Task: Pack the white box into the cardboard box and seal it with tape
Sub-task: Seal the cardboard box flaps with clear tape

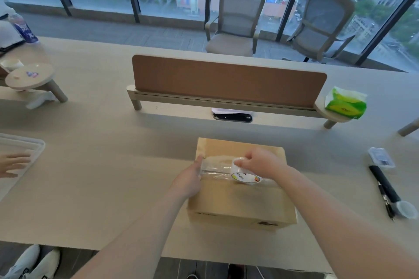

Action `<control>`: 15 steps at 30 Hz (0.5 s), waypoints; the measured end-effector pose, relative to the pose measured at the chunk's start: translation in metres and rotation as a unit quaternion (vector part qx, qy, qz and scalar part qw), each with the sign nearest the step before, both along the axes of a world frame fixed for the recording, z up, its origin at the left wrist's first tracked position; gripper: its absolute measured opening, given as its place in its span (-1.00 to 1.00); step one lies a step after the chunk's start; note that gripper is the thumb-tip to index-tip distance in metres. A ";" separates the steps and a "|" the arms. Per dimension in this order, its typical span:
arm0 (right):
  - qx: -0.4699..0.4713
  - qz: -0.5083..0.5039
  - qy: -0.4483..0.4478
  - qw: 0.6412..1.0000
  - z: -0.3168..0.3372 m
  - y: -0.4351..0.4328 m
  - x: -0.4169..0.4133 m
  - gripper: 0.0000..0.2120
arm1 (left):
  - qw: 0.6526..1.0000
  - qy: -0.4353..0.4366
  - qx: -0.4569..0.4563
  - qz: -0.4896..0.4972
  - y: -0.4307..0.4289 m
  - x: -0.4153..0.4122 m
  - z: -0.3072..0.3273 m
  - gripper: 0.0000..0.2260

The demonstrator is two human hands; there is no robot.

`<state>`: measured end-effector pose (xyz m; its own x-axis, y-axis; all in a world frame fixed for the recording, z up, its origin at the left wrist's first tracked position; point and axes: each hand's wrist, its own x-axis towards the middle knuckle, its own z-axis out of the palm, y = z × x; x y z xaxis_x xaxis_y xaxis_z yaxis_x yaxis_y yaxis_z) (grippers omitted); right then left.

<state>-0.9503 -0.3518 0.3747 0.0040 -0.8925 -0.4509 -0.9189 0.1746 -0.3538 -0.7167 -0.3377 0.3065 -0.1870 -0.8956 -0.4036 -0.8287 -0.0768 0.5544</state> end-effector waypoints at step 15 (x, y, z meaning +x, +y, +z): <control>-0.069 -0.103 0.110 0.986 -0.007 0.026 -0.005 -0.40 | 0.993 -0.094 -0.050 -0.054 0.020 -0.029 -0.009 -0.30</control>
<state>-0.9553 -0.3257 0.3681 -0.2690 -0.9167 -0.2956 -0.9259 0.3306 -0.1828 -0.7456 -0.3173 0.2979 -0.2146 -0.9115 -0.3507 -0.9184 0.0662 0.3901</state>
